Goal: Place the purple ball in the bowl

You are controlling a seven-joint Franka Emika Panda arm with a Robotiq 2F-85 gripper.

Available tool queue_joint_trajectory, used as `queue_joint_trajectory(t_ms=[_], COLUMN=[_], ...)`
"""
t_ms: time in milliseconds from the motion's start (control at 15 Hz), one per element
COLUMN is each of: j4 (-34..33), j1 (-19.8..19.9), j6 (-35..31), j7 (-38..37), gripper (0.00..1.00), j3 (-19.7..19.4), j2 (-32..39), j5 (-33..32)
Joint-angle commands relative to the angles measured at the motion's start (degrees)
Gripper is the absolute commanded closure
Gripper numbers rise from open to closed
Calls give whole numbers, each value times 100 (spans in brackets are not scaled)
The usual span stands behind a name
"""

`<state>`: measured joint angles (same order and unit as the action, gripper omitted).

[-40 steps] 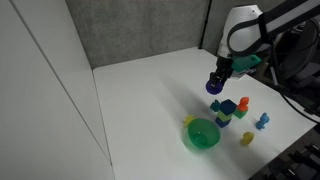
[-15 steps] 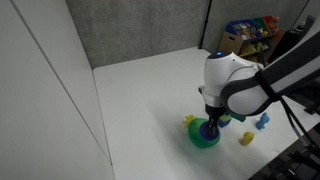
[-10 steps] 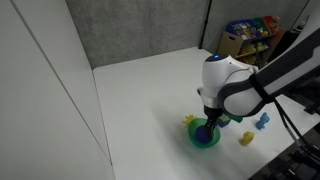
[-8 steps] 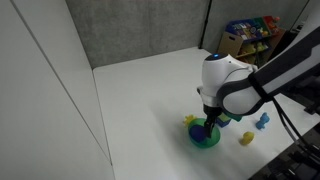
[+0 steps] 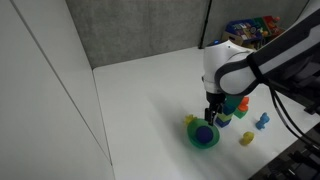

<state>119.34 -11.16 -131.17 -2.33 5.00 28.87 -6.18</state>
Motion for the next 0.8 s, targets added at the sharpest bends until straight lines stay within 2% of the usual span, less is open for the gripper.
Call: queue_joint_trajectory(t_ms=[0, 467, 733], j4=[-135, -511, -567], j1=[222, 607, 803], j6=[549, 1037, 1089], j7=[-152, -460, -447], gripper=[0, 0, 0], j3=[-38, -305, -417], j2=[-348, -712, -1098], j5=[307, 678, 815])
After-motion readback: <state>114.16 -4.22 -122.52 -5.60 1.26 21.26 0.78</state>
